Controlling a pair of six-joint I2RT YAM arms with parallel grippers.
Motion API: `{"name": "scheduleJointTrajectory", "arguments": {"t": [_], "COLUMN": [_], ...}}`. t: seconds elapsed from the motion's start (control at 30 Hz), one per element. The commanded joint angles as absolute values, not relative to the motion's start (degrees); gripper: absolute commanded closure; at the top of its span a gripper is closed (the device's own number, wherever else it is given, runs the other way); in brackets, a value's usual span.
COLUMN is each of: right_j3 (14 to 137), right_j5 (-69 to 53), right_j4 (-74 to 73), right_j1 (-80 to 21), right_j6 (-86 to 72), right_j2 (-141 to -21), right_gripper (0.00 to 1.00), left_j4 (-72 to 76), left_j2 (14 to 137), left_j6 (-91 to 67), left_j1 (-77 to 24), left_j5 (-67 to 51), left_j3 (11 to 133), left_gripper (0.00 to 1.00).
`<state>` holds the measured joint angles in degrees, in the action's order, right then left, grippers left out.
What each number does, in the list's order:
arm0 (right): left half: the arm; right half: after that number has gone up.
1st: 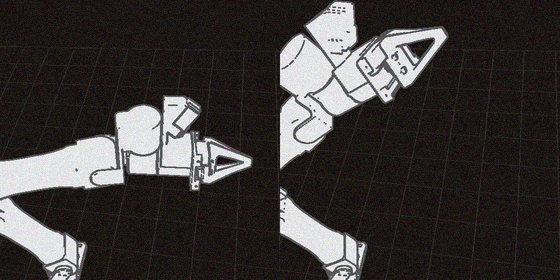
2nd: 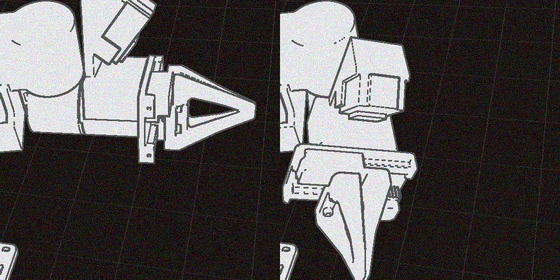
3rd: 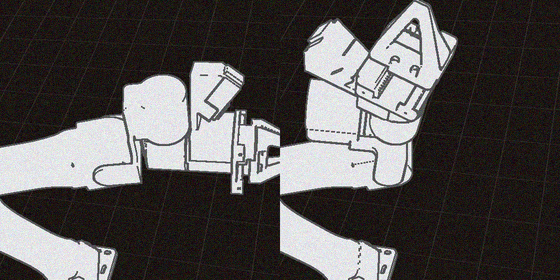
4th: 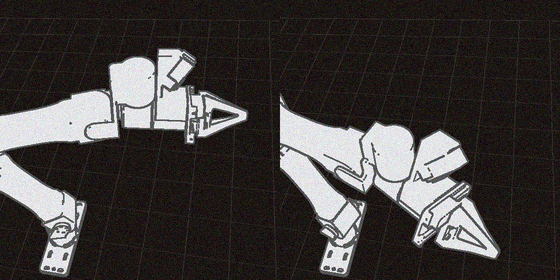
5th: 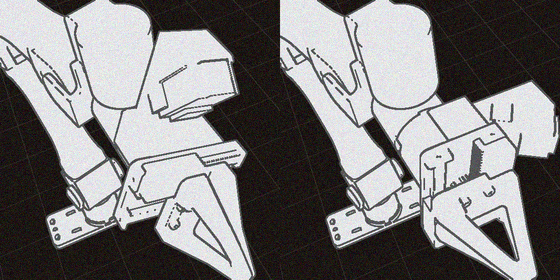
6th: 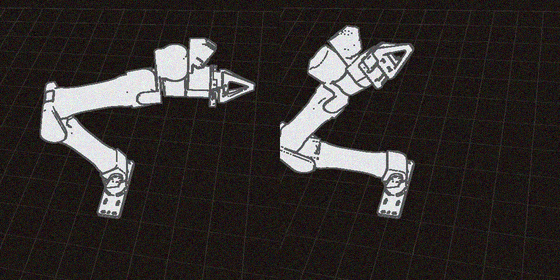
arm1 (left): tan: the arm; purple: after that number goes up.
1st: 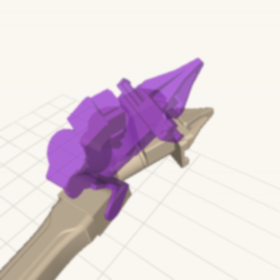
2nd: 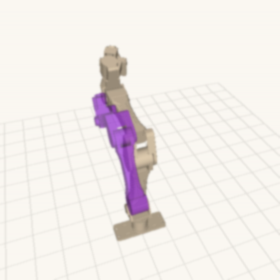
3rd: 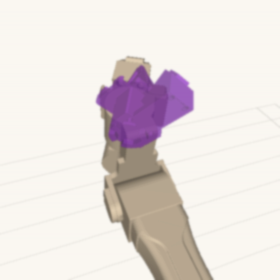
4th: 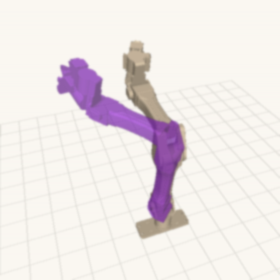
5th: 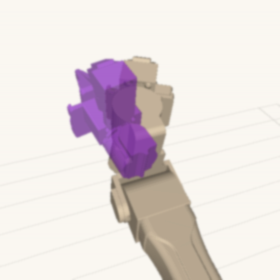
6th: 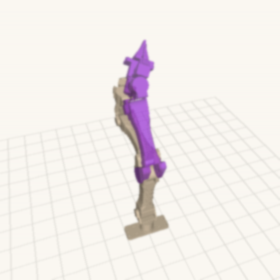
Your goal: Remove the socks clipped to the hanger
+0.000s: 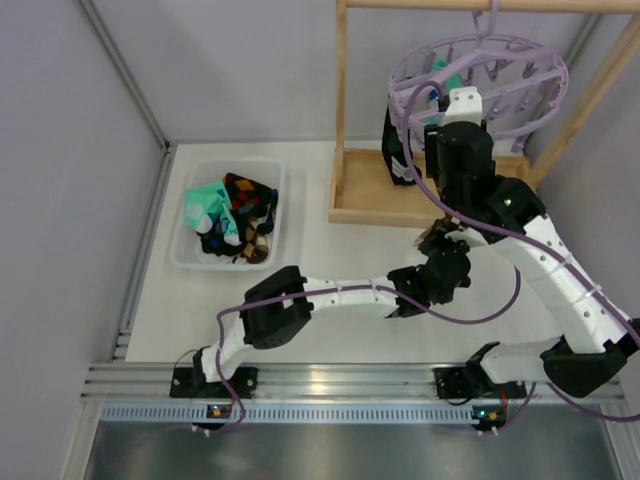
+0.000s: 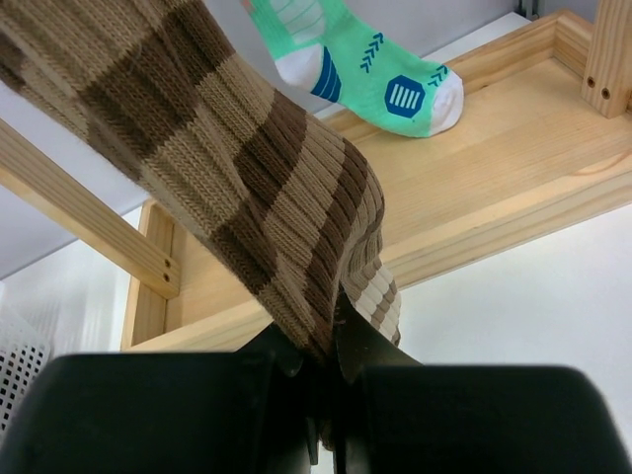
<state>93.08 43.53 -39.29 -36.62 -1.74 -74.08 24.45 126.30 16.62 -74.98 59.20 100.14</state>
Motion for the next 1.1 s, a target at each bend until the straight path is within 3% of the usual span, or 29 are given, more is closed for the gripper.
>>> {"name": "scheduleJointTrajectory", "arguments": {"t": [0.0, 0.2, 0.37, 0.57, 0.6, 0.63, 0.7, 0.77, 0.9, 1.07], "right_j3": [92.72, 92.02, 91.76, 92.02, 91.85, 91.67, 90.79, 89.48, 87.72, 84.3], "right_j5": [45.53, 46.84, 46.67, 45.62, 45.35, 45.26, 44.65, 43.69, 41.49, 38.5], "right_j4": [-35.68, -34.28, -33.66, -33.75, -33.75, -33.92, -33.92, -33.66, -33.92, -35.33], "right_j1": [-36.74, -36.83, -36.83, -36.83, -36.83, -36.83, -36.83, -36.74, -36.74, -36.65], "right_j6": [-0.97, -0.61, -0.62, -0.53, -0.53, -0.61, -0.97, -1.49, -2.37, -4.3], "right_j2": [-74.44, -74.71, -74.27, -73.48, -73.39, -73.04, -72.07, -70.58, -67.94, -62.76], "right_gripper": [0.5, 0.58, 0.81, 0.84, 0.82, 0.72, 0.68, 0.52, 0.41, 0.3], "left_j4": [26.98, 26.89, 26.89, 26.89, 26.89, 26.81, 26.81, 26.72, 20.59, 0.74], "left_j2": [124.81, 124.28, 124.28, 121.56, 120.94, 119.63, 117.35, 112.08, 101.36, 88.08], "left_j6": [16.26, 15.56, 15.65, 10.91, 9.77, 9.32, 7.83, 5.12, 0.71, -11.82], "left_j1": [-75.67, -75.67, -75.67, -75.59, -75.5, -75.5, -75.5, -75.15, -73.57, -68.66], "left_j5": [58.8, 58.18, 58.1, 54.49, 54.84, 55.1, 57.21, 58.18, 55.55, 50.11], "left_j3": [101.16, 100.81, 100.28, 94.24, 93.26, 92.38, 88.36, 84.14, 74.2, 73.03], "left_gripper": [1.0, 1.0, 1.0, 1.0, 1.0, 1.0, 1.0, 1.0, 1.0, 1.0]}}
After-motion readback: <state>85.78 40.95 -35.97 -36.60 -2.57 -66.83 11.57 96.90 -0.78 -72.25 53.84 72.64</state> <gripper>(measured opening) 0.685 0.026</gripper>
